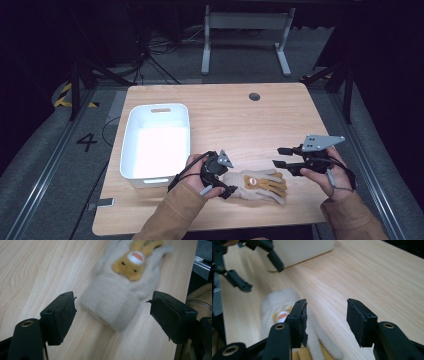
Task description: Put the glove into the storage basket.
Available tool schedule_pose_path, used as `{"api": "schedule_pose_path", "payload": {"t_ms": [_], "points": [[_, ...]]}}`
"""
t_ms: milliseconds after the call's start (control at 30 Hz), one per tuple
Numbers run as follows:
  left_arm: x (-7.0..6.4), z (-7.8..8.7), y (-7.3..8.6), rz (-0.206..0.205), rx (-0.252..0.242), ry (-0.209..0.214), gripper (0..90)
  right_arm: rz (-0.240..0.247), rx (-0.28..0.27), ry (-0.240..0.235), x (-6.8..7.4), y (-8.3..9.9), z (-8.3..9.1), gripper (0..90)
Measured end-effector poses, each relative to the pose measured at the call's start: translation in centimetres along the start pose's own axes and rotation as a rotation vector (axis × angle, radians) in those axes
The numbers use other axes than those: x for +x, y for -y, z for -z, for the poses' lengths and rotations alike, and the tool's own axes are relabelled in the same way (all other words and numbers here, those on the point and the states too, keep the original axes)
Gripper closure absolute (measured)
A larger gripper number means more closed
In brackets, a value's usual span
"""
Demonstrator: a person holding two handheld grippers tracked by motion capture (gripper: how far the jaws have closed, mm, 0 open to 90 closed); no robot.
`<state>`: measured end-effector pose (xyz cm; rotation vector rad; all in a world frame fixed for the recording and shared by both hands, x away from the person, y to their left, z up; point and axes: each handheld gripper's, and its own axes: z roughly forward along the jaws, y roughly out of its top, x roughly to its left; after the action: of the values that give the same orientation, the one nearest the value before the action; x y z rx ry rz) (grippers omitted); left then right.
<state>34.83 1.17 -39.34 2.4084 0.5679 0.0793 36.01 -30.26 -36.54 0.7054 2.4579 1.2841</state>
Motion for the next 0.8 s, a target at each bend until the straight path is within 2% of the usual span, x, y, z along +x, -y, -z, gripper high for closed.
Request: {"api": "schedule_pose_path", "payload": {"t_ms": [67,100,133,167,533,600,733,800], "points": [[-0.1,0.0,-0.1,0.001,-0.011,0.002,21.0,-0.033,-0.013,0.039,-0.5,0.2,0.5,50.2],[-0.1,0.0,-0.2,-0.003,-0.017,0.001,21.0,-0.033,-0.013,0.039,-0.5,0.2,0.5,50.2],[-0.1,0.0,-0.2,-0.006,-0.021,0.001,20.0,-0.079,-0.032,0.077,-1.0,0.6,1.0,49.6],[0.0,-0.1,-0.2,-0.016,-0.031,-0.002,20.0,-0.079,-0.032,0.077,-1.0,0.6,1.0,49.6],[0.0,-0.6,-0.2,-0.023,-0.056,-0.002,19.3,-0.238,-0.029,0.279,-4.6,3.3,2.2,45.1],[0.0,-0.6,-0.2,-0.024,-0.056,-0.002,19.3,-0.245,-0.03,0.29,-4.8,3.5,2.3,45.0],[0.0,-0.7,-0.2,-0.027,-0.054,0.001,19.2,-0.288,-0.027,0.347,-6.0,4.9,2.4,44.0],[0.0,-0.8,-0.2,-0.027,-0.056,0.002,19.2,-0.297,-0.024,0.355,-6.2,5.2,2.4,43.7]]}}
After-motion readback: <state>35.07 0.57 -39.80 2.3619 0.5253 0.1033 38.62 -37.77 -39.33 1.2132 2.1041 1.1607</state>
